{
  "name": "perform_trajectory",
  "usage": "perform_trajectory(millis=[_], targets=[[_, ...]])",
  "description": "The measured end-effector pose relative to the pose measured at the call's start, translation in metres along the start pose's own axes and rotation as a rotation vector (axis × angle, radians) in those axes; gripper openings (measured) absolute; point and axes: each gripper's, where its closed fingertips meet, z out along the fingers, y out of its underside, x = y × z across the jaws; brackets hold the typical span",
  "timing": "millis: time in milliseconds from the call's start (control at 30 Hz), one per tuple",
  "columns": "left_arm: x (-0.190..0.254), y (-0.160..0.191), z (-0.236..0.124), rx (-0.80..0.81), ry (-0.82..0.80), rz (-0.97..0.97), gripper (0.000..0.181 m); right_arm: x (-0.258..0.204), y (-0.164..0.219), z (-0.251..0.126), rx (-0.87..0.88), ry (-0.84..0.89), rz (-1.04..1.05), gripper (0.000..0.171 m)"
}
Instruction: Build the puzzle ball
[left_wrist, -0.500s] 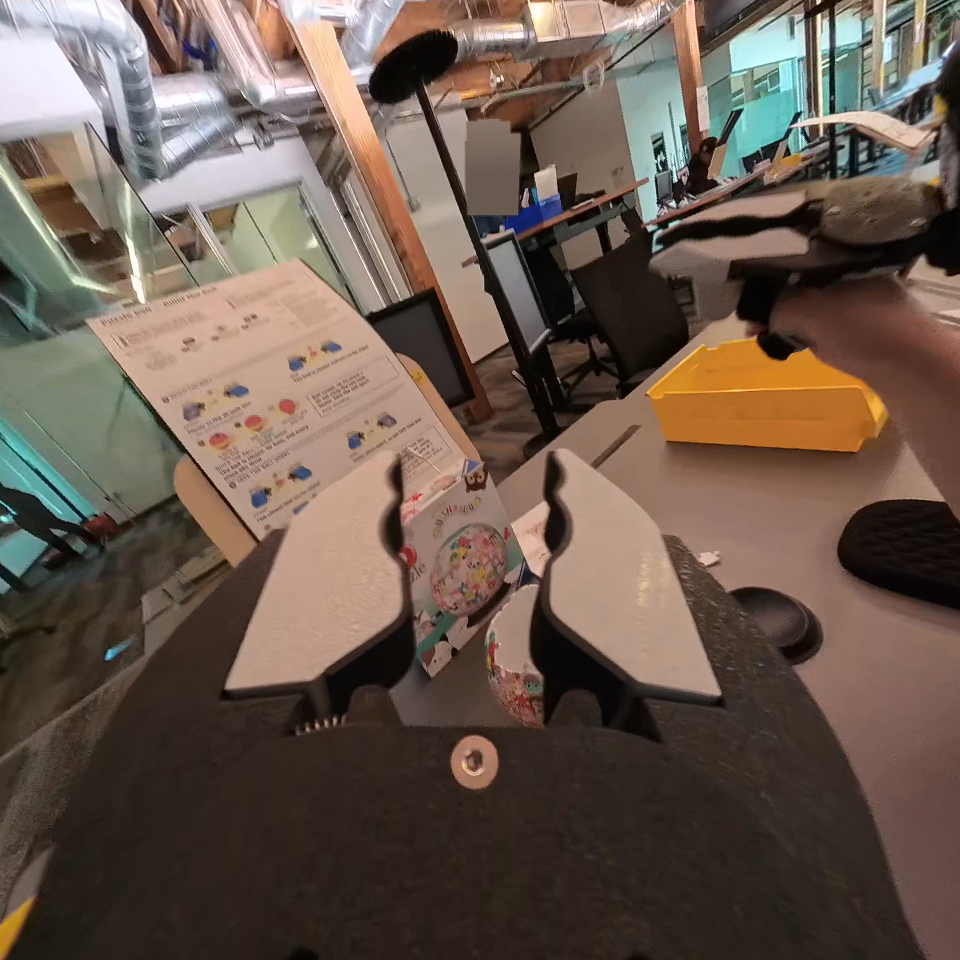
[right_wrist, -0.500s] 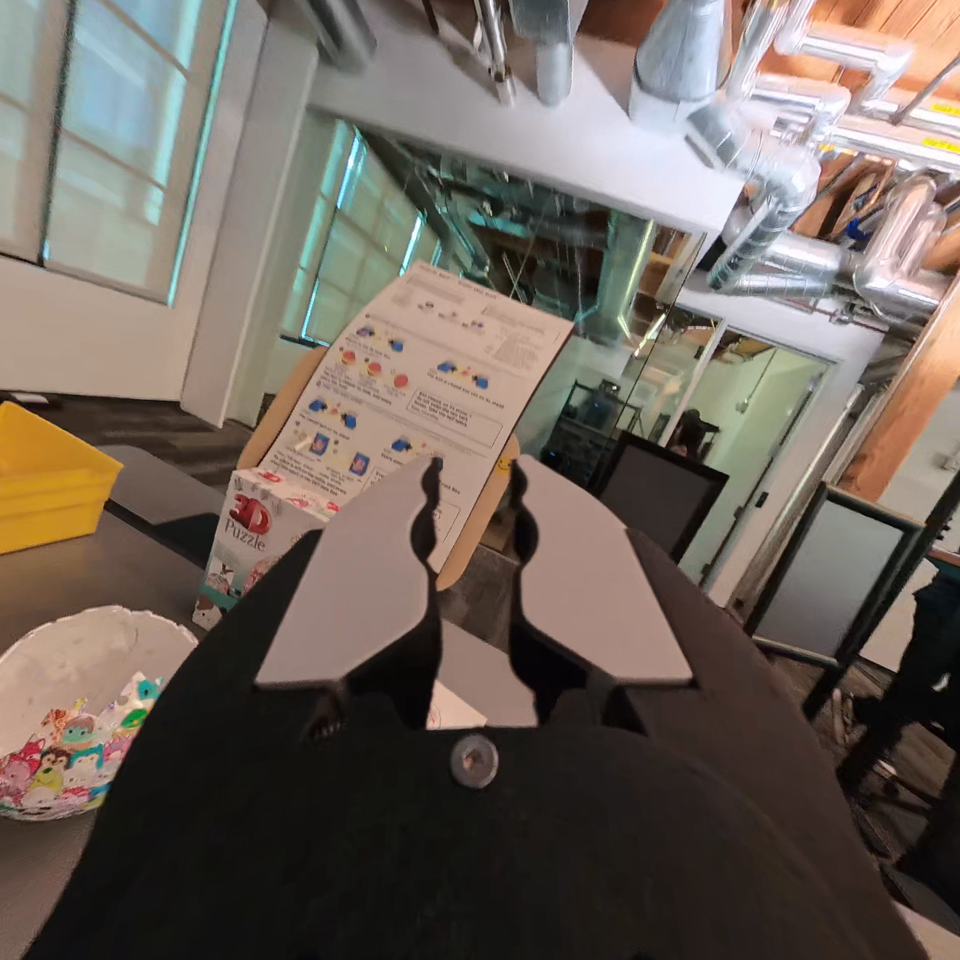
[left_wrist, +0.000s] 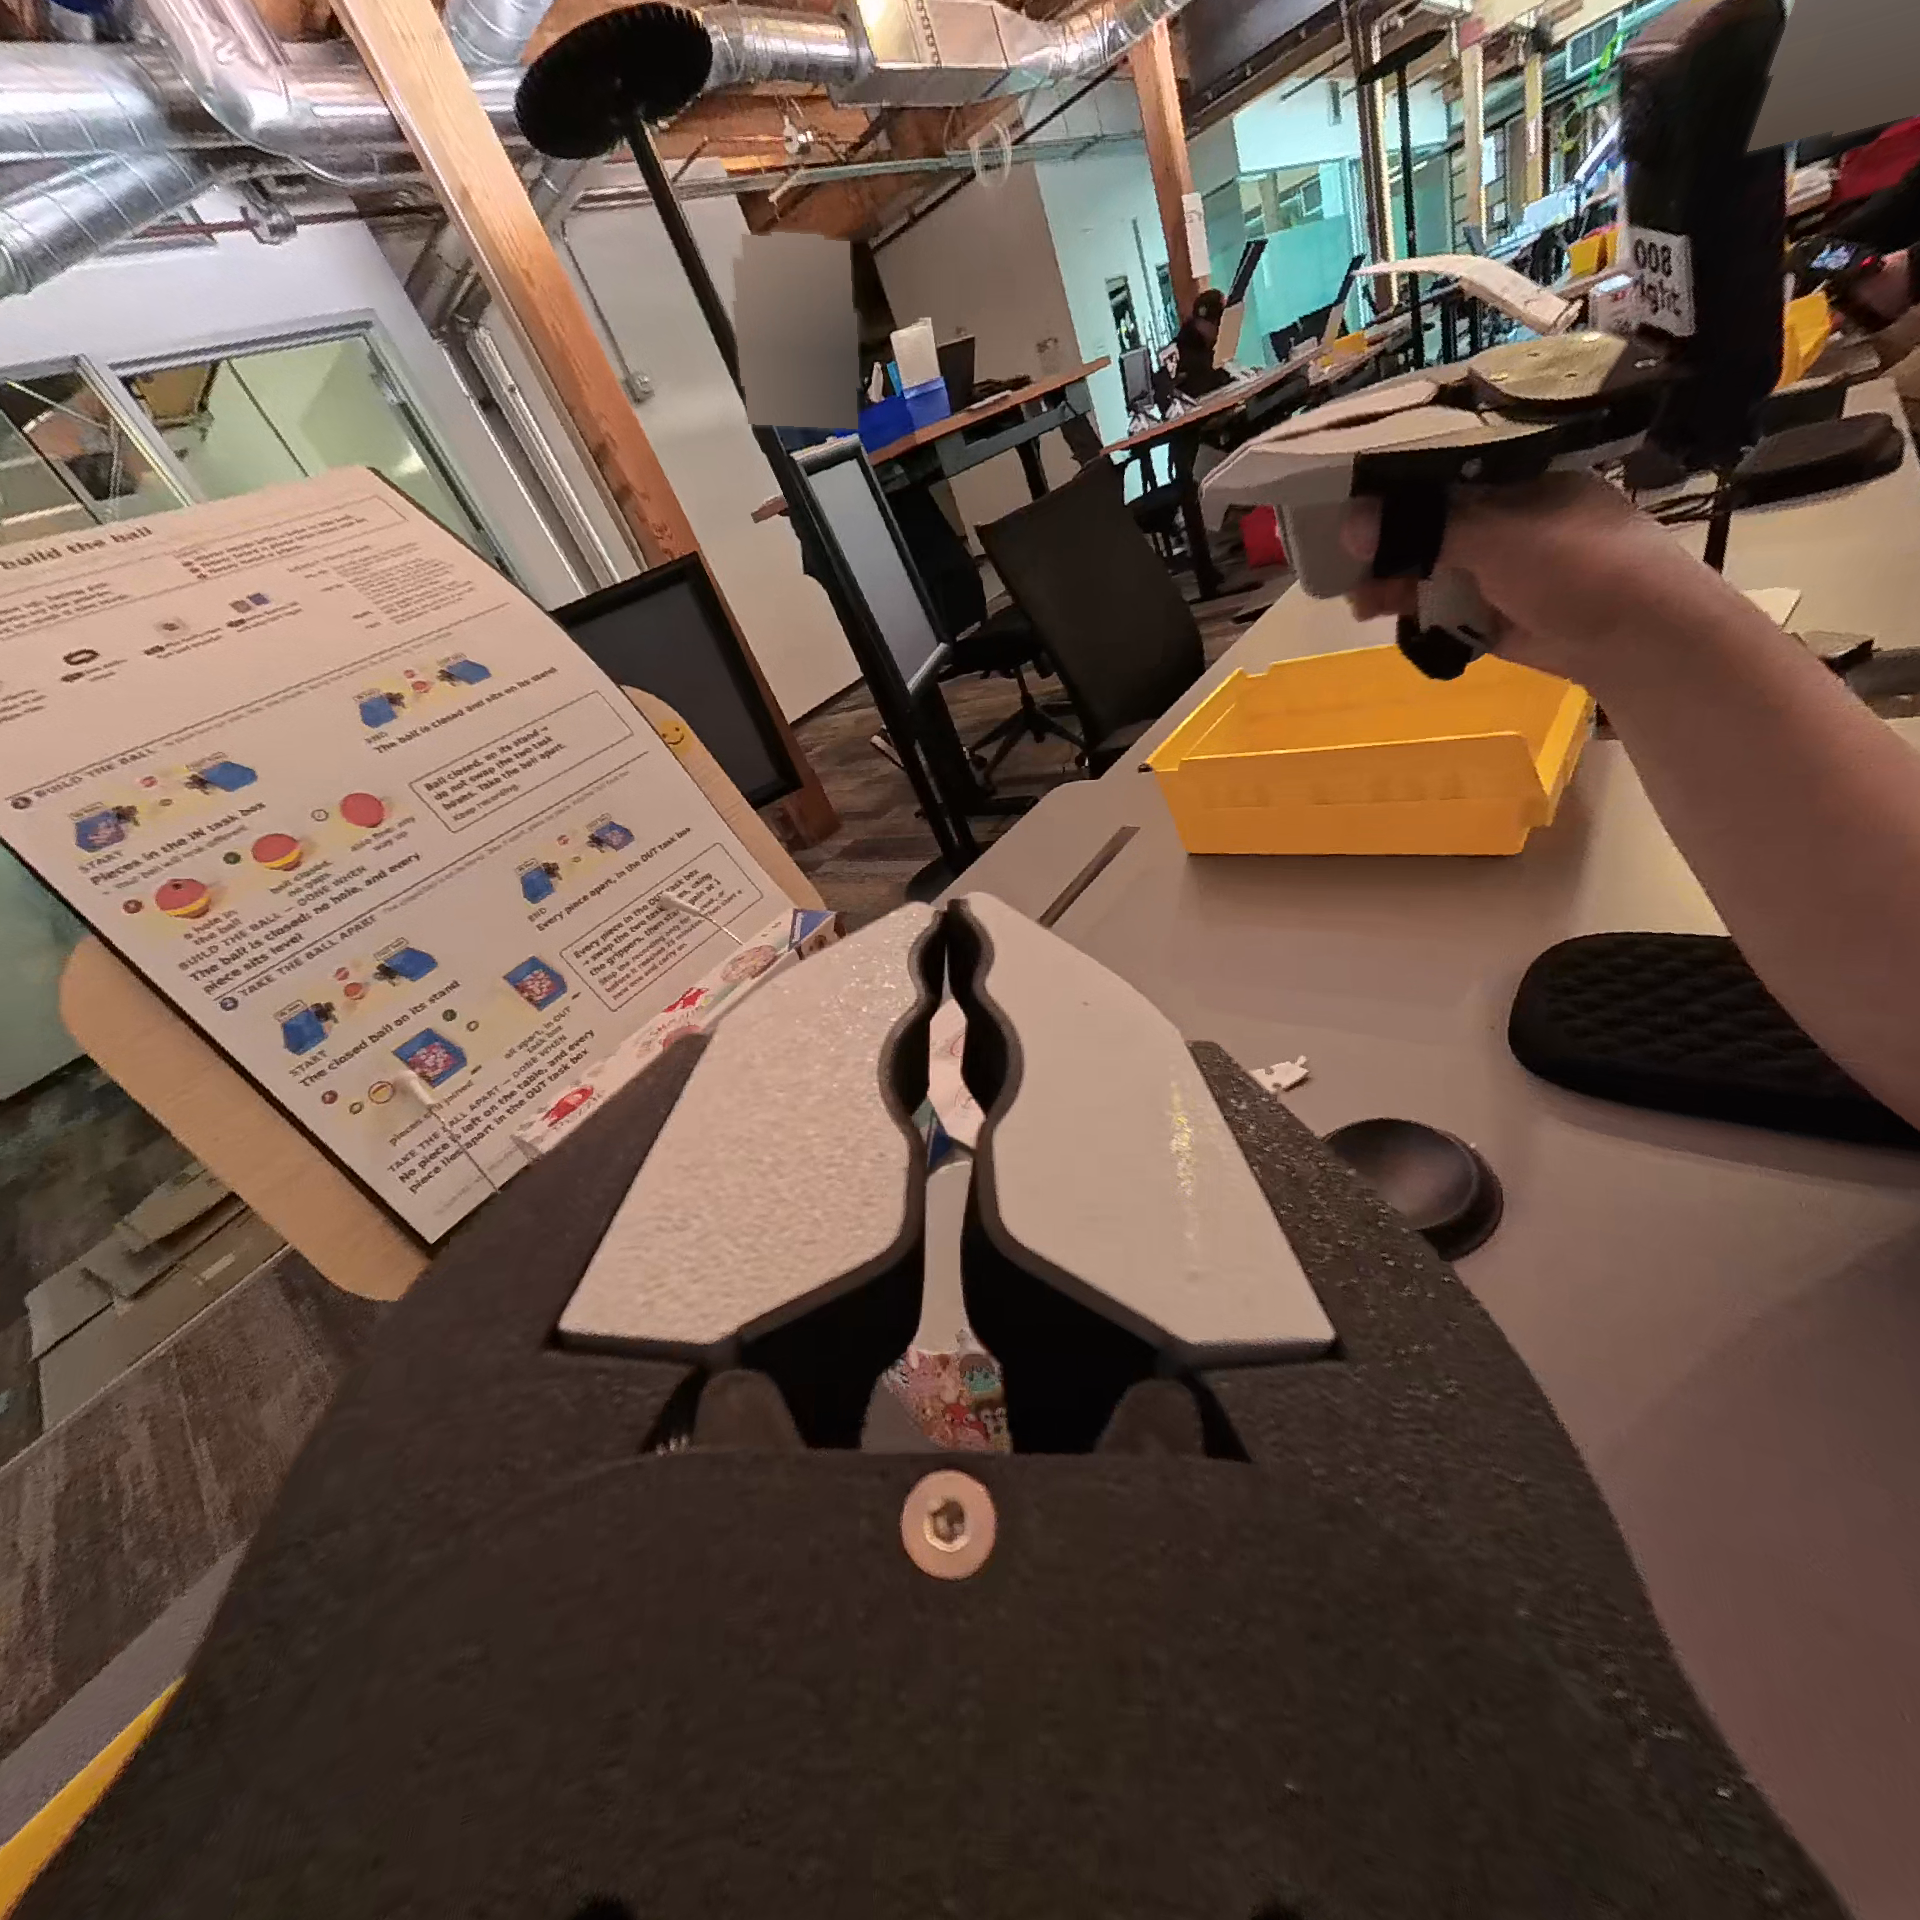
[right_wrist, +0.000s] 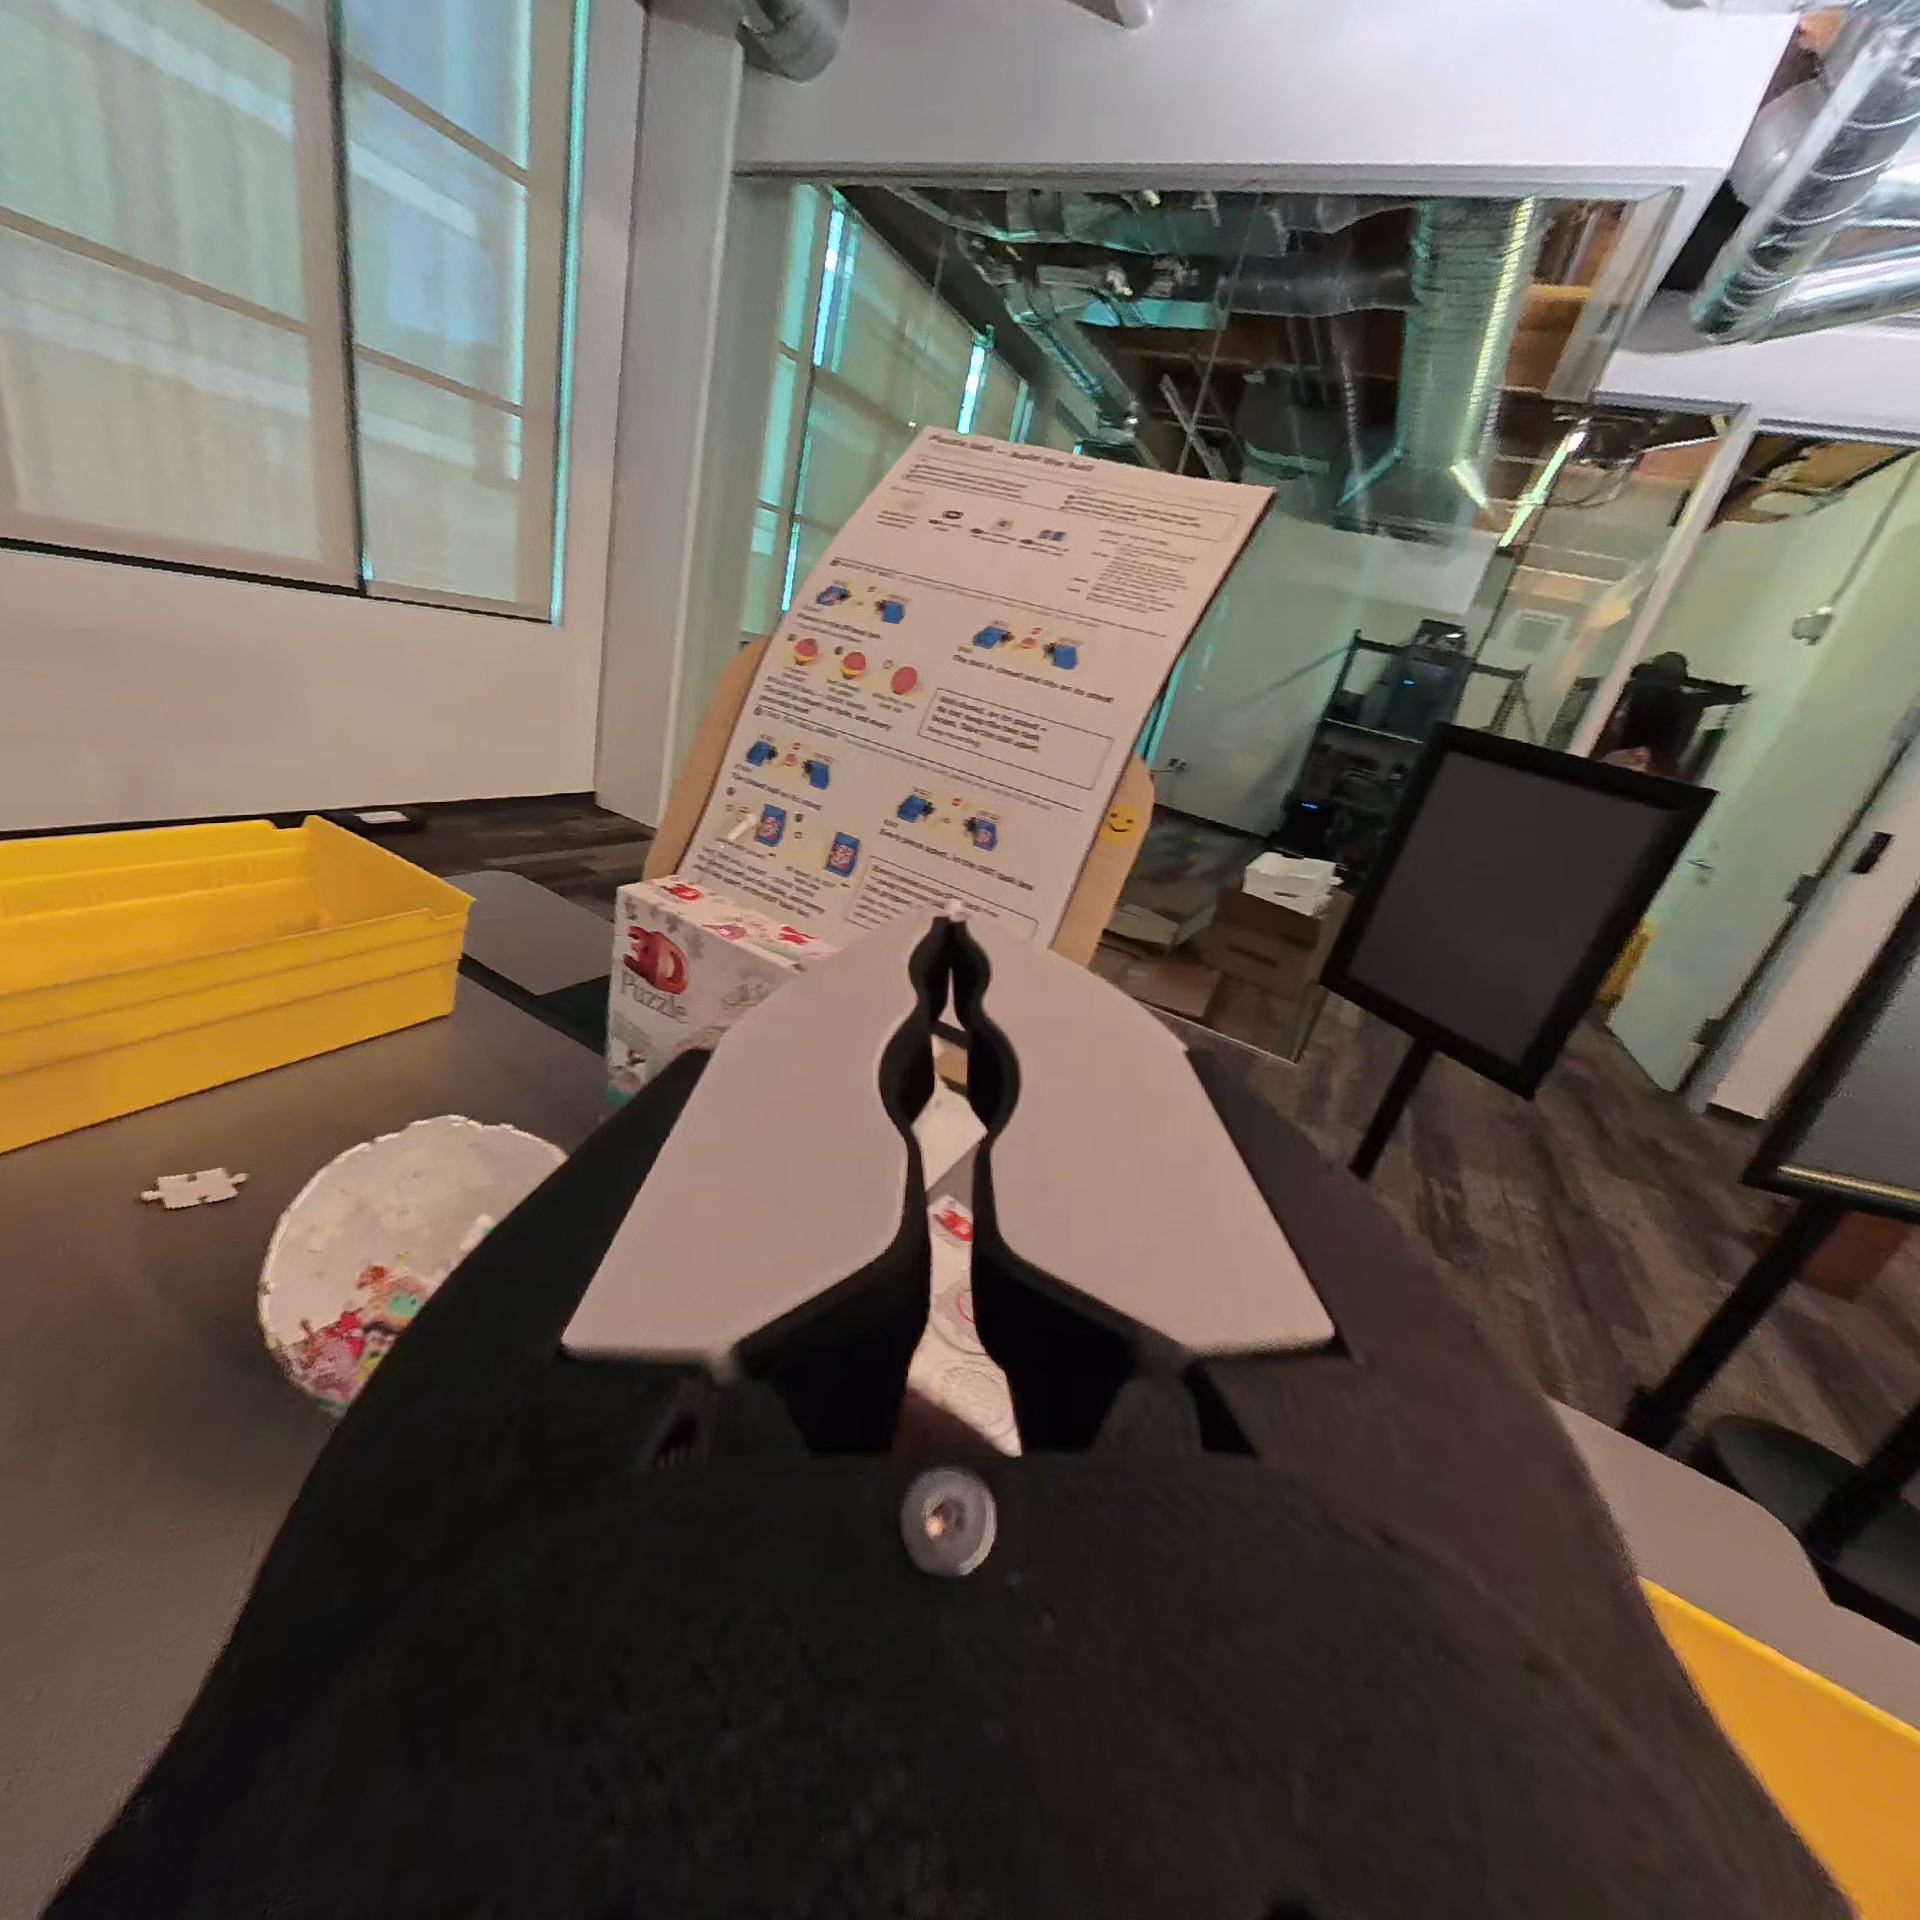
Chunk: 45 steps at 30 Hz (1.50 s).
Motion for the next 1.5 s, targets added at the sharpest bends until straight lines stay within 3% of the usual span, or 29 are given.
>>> perform_trajectory(millis=[333,467,567,700,833,967,1067,1200,1300,1500], targets=[[0.008,-0.015,-0.006,0.092,0.066,-0.028,0.000,0.020,-0.026,-0.012,0.152,0.200,0.001,0.000],[0.003,-0.025,-0.012,0.166,0.042,-0.005,0.000,0.008,-0.034,-0.014,0.271,0.079,0.084,0.001],[-0.013,-0.021,-0.019,0.154,-0.028,-0.008,0.000,-0.013,-0.044,-0.018,0.338,-0.115,0.197,0.001],[-0.041,-0.005,-0.031,0.109,-0.092,-0.074,0.006,-0.043,-0.048,-0.019,0.256,-0.213,0.192,0.005],[-0.069,0.019,-0.041,0.029,-0.172,-0.116,0.034,-0.064,-0.006,-0.013,0.020,-0.096,-0.049,0.008],[-0.089,0.055,-0.040,-0.099,-0.217,-0.173,0.067,-0.071,0.089,-0.017,-0.291,-0.045,-0.137,0.041],[-0.091,0.050,-0.040,-0.051,-0.206,-0.227,0.075,-0.053,0.154,-0.033,-0.441,0.029,-0.191,0.045],[-0.075,0.042,-0.039,-0.035,-0.125,-0.227,0.073,-0.047,0.221,-0.044,-0.601,-0.014,-0.053,0.044],[-0.071,0.064,-0.035,-0.150,-0.106,-0.191,0.068,-0.053,0.230,-0.044,-0.646,-0.059,-0.046,0.042],[-0.061,0.117,0.001,-0.241,0.011,-0.273,0.073,-0.120,0.199,-0.008,-0.547,-0.346,0.068,0.042]])
